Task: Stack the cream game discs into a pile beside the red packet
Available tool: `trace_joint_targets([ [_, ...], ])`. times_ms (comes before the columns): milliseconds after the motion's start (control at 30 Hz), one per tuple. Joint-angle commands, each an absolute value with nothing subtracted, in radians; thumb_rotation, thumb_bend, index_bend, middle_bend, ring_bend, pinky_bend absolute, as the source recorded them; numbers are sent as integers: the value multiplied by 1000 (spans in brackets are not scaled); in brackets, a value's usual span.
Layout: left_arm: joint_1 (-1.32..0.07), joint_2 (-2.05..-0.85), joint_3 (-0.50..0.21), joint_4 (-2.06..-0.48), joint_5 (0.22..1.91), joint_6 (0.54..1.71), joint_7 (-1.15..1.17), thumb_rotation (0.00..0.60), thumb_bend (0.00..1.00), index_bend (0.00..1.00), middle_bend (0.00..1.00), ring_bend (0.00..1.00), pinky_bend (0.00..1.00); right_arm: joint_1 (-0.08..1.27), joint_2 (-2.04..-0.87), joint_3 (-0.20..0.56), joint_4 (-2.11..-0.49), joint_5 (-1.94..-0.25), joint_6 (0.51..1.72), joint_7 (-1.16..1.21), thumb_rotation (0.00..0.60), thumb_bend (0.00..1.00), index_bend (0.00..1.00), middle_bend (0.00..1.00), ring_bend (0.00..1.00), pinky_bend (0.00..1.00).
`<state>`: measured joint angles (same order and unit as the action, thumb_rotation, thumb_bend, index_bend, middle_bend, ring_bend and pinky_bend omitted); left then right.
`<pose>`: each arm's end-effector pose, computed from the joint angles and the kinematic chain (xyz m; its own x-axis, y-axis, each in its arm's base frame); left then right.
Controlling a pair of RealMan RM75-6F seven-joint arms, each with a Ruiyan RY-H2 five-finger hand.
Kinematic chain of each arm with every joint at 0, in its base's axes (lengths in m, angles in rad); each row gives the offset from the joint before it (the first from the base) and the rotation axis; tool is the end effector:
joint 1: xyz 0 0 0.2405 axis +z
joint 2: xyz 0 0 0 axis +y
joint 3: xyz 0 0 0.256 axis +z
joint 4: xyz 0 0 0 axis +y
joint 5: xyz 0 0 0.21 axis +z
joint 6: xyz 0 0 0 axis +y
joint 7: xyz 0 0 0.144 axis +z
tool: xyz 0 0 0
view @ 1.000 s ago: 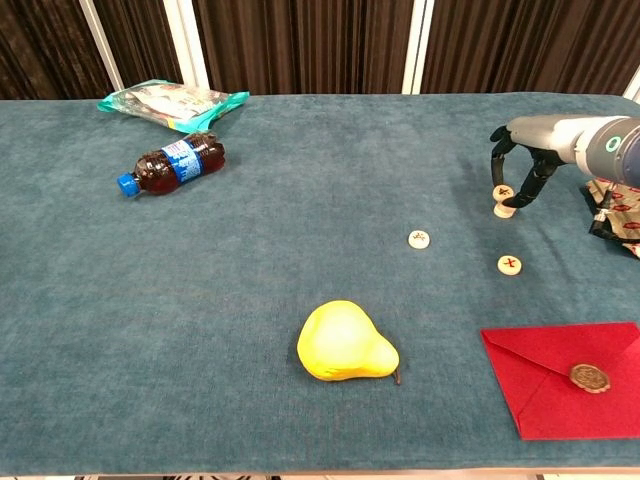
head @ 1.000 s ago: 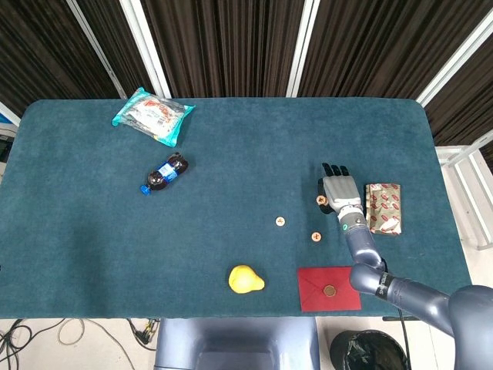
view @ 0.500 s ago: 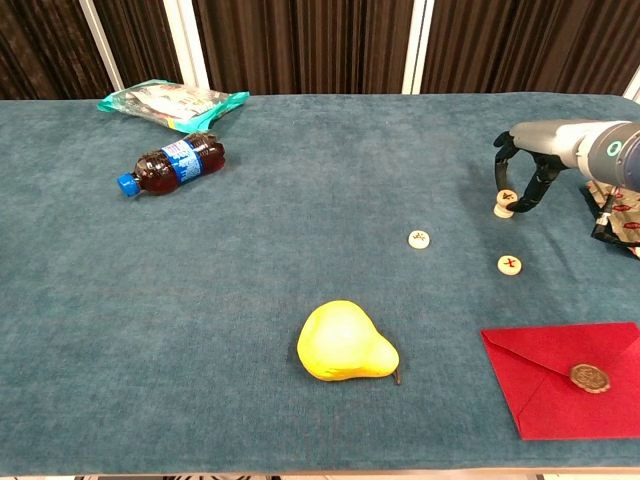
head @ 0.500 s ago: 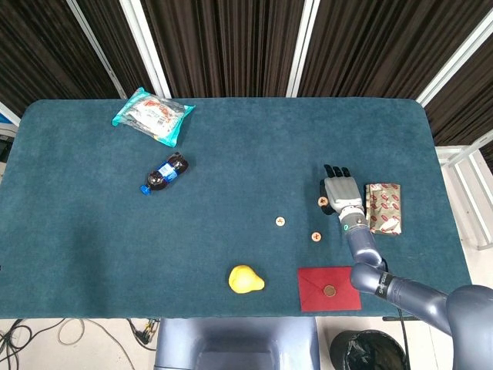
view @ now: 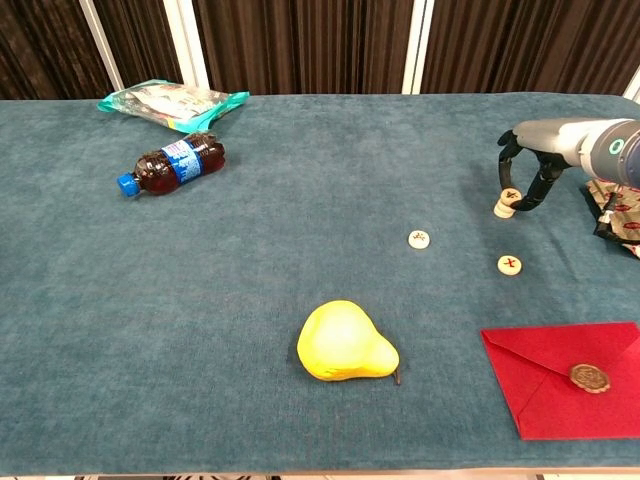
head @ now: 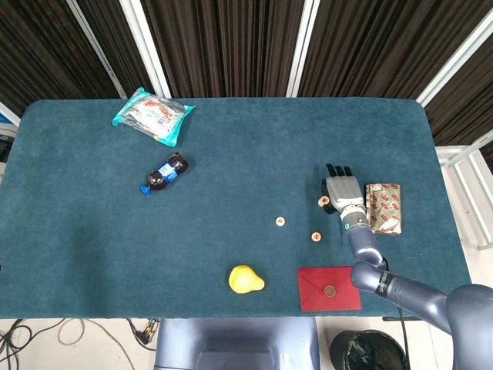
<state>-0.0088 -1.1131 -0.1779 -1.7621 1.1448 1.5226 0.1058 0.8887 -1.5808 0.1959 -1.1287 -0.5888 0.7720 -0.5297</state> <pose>-0.3308 0.1715 0.1840 0.3343 -0.0922 0.9380 0.8825 0.3799 -0.2772 -0.2121 -0.4244 0.0041 0.5084 -0.3632 0.7808 -0.8449 -0.0351 0.5338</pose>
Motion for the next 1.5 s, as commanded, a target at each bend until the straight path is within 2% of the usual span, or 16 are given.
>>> trace_joint_targets([
  [33, -9, -1113, -178, -1762, 1145, 1523, 106, 600, 631, 51, 0, 0, 0, 889, -1581, 196, -1127, -585, 771, -531, 600, 381, 535, 0, 0, 0],
  [1067, -9, -1112, -178, -1762, 1142, 1520, 106, 600, 631, 51, 0, 0, 0, 892, -1572, 191, -1142, -579, 776, -534, 600, 382, 473, 0, 0, 0],
  [1233, -8, -1112, -180, -1761, 1140, 1522, 103, 600, 631, 51, 0, 0, 0, 886, -1545, 208, -1198, -618, 814, -511, 600, 382, 453, 0, 0, 0],
  [1500, -8, -1112, -179, -1764, 1143, 1523, 103, 600, 631, 51, 0, 0, 0, 848, -1459, 201, -1407, -744, 904, -481, 600, 382, 400, 0, 0, 0],
])
